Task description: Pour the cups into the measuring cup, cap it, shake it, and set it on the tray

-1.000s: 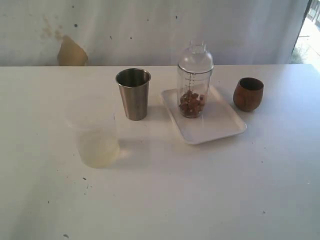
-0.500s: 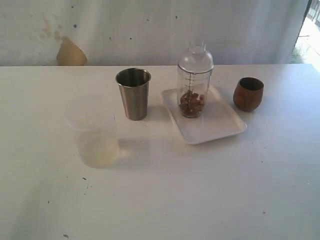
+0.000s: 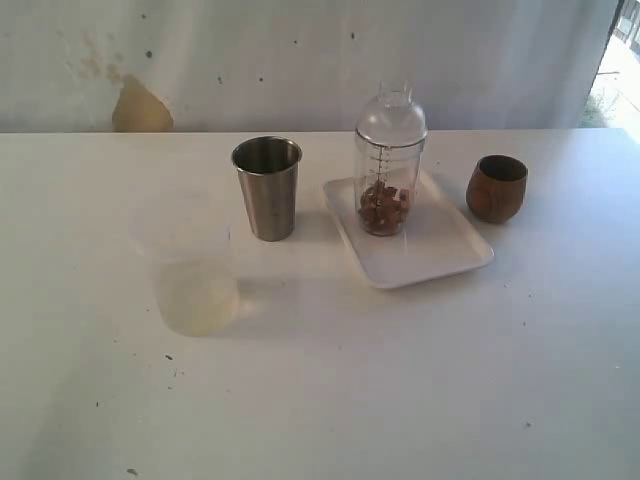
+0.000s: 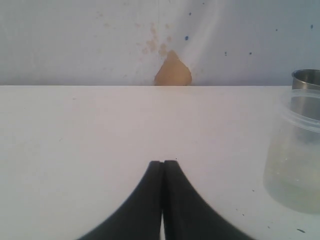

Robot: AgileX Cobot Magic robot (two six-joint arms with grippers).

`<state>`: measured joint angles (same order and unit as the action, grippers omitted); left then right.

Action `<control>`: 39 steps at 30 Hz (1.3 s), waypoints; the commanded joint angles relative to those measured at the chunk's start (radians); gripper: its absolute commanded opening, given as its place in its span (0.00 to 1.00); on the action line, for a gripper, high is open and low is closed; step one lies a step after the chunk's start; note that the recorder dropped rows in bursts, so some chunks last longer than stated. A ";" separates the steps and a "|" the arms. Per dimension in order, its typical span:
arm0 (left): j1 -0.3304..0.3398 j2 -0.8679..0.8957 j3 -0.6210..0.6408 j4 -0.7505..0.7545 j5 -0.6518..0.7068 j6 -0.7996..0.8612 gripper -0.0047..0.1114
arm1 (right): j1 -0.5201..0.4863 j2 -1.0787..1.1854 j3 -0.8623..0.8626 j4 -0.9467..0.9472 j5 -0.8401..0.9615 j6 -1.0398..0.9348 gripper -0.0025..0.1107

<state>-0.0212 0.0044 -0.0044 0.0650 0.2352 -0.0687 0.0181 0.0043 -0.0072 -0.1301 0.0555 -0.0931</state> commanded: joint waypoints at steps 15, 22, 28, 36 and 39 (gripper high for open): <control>-0.001 -0.004 0.004 0.001 -0.002 -0.002 0.04 | -0.009 -0.004 0.007 0.007 0.284 0.101 0.02; -0.001 -0.004 0.004 0.001 -0.002 -0.002 0.04 | -0.009 -0.004 0.007 0.007 0.287 0.123 0.02; -0.001 -0.004 0.004 0.001 -0.002 -0.002 0.04 | -0.009 -0.004 0.007 0.004 0.287 0.123 0.02; -0.001 -0.004 0.004 0.001 -0.002 -0.002 0.04 | -0.009 -0.004 0.007 0.004 0.287 0.116 0.02; -0.001 -0.004 0.004 0.001 -0.002 -0.002 0.04 | -0.009 -0.004 0.007 0.004 0.287 0.116 0.02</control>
<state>-0.0212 0.0044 -0.0044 0.0650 0.2352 -0.0687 0.0176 0.0043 -0.0050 -0.1247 0.3417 0.0232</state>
